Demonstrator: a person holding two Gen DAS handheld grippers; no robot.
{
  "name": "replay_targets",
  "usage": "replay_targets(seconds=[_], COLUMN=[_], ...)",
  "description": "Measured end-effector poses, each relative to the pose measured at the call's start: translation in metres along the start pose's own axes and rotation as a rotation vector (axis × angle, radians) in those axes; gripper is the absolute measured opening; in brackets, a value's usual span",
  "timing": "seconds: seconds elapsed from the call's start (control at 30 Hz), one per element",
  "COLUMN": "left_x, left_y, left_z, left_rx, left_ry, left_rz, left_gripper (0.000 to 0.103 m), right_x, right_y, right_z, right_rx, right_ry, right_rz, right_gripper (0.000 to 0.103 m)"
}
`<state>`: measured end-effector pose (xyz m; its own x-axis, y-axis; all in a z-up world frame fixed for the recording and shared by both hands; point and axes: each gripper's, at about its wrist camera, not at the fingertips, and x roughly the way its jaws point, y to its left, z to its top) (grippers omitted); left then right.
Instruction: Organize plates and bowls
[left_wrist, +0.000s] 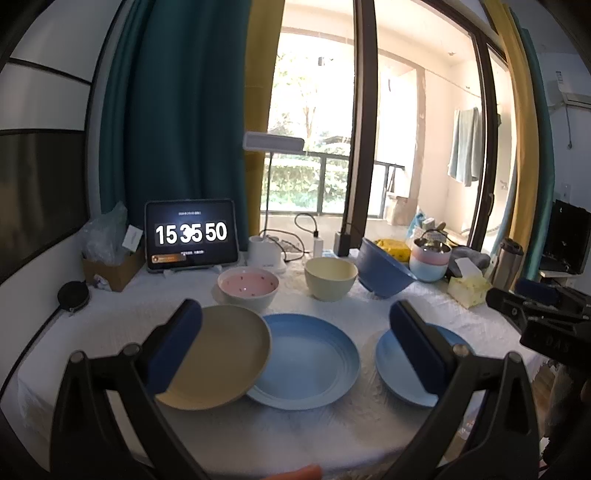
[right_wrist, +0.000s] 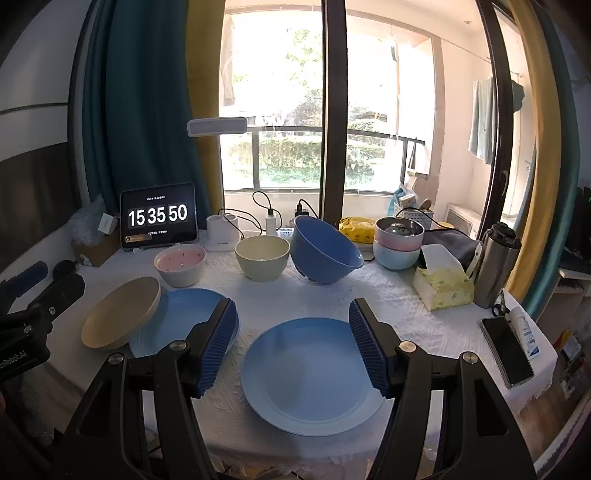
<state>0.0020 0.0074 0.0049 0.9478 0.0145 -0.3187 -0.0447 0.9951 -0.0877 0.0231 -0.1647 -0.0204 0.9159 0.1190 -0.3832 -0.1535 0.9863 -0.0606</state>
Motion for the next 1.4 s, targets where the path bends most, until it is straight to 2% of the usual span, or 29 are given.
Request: replay_targets(seconds=[1.4], left_x=[-0.0054], left_y=[-0.0032], left_z=[0.0001], left_rx=[0.010], left_ry=[-0.012], left_rz=[0.003], left_gripper=[0.102], right_x=[0.0042], right_y=[0.0074], right_z=[-0.0005], right_rx=[-0.002], right_ry=[0.013], right_rz=[0.012], right_gripper=[0.067])
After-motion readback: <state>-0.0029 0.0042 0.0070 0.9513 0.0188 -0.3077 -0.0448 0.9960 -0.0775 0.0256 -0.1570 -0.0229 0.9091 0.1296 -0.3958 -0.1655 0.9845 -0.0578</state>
